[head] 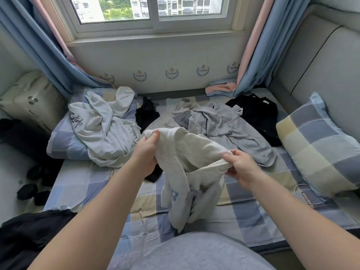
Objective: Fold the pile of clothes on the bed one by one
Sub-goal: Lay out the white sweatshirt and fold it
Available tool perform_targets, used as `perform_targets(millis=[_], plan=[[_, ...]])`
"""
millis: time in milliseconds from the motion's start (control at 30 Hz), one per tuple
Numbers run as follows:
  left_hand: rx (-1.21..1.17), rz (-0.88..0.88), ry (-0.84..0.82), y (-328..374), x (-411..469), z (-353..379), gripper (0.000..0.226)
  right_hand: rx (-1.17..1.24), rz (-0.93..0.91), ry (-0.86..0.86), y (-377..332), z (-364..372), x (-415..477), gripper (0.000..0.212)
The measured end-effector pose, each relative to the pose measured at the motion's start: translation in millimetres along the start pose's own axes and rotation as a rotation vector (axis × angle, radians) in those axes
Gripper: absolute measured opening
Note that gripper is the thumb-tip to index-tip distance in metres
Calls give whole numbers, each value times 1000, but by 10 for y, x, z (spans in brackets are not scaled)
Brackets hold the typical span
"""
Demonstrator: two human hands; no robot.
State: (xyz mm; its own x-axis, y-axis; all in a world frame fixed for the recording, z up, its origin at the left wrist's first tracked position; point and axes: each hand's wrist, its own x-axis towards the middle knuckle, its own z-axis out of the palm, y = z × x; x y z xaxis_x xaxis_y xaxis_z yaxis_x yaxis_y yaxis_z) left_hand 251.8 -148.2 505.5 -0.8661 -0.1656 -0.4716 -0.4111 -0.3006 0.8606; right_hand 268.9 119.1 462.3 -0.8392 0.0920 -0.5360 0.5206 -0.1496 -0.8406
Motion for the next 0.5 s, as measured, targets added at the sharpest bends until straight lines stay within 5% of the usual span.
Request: perform_targets(millis=[133,267,367,500], plan=[[383,-131,29,-210,65,-31,45,206,-83,-111,-119,142,-282,3],[619,-348,-201,-444,-34,99,84,327,-121,-236,-175,204,-494,16],[621,-464,-277,-610,-68,281,73,368,-139,-388,-241,171,-600,22],[607,-419,-76,-758,38,464,29,334,-156,-467,-252,45,-630,17]])
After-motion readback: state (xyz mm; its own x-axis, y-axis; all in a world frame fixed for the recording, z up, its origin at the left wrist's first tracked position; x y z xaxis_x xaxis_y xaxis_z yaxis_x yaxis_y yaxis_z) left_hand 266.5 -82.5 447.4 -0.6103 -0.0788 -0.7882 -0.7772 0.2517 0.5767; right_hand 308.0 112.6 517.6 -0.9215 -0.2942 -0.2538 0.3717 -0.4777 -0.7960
